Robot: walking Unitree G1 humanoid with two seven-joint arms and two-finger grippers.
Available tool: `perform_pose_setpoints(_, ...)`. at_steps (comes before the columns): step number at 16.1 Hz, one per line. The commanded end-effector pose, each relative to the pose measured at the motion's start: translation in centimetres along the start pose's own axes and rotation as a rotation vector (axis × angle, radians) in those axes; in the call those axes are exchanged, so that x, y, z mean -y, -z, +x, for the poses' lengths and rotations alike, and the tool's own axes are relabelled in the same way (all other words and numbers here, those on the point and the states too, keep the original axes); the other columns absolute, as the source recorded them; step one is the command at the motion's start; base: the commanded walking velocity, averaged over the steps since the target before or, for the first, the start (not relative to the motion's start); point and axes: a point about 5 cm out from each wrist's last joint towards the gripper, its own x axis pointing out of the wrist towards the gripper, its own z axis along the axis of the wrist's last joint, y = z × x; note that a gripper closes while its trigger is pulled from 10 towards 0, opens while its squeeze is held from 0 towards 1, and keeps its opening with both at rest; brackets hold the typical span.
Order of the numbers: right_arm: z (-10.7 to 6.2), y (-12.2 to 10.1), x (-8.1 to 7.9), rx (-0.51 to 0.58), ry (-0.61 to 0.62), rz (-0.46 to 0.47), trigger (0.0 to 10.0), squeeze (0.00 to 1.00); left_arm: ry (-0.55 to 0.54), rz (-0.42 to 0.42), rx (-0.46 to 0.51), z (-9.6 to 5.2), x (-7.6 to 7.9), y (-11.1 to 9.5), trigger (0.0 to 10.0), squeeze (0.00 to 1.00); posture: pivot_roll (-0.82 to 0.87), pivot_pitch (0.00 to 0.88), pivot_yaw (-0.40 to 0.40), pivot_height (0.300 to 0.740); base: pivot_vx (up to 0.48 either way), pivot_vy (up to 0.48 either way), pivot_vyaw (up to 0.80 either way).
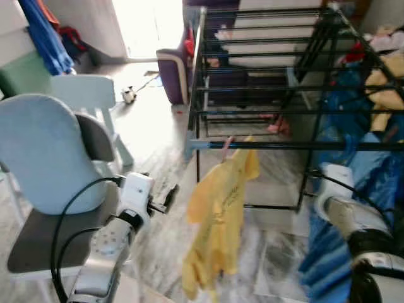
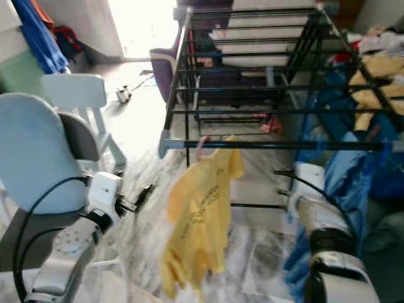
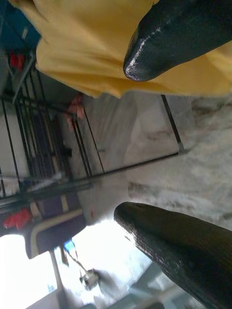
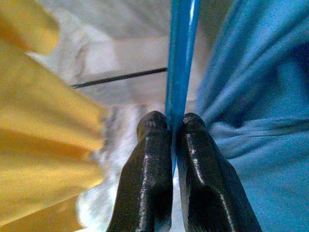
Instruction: Hang hanger
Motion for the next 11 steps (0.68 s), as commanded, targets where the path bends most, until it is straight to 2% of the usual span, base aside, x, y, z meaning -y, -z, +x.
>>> perform_pose_setpoints(1, -0.3, -0.8, -1.8, 0.035, -0.053, -0.015, 10.0, 0.00, -0.042, 0.007, -0.034, -0.6, -1.2, 0.6, 10.0, 0.00, -0.06, 0.000, 0.012, 0.740, 0.000, 0.000, 0.00)
perform_pose_setpoints(5, -0.5, -0.7, -1.7, 0.035, -0.060, -0.018, 10.0, 0.00, -0.042, 0.002, -0.034, -0.5, -1.1, 0.6, 10.0, 0.00, -0.06, 0.000, 0.010, 0.740, 0.000, 0.000, 0.00)
perform_pose_setpoints(11, -0.7, -1.9, -2.4, 0.040, -0.114, -0.001, 10.0, 0.00, -0.048, 0.005, -0.037, -0.4, -1.1, 0.7, 10.0, 0.00, -0.06, 0.000, 0.001, 0.740, 0.000, 0.000, 0.00)
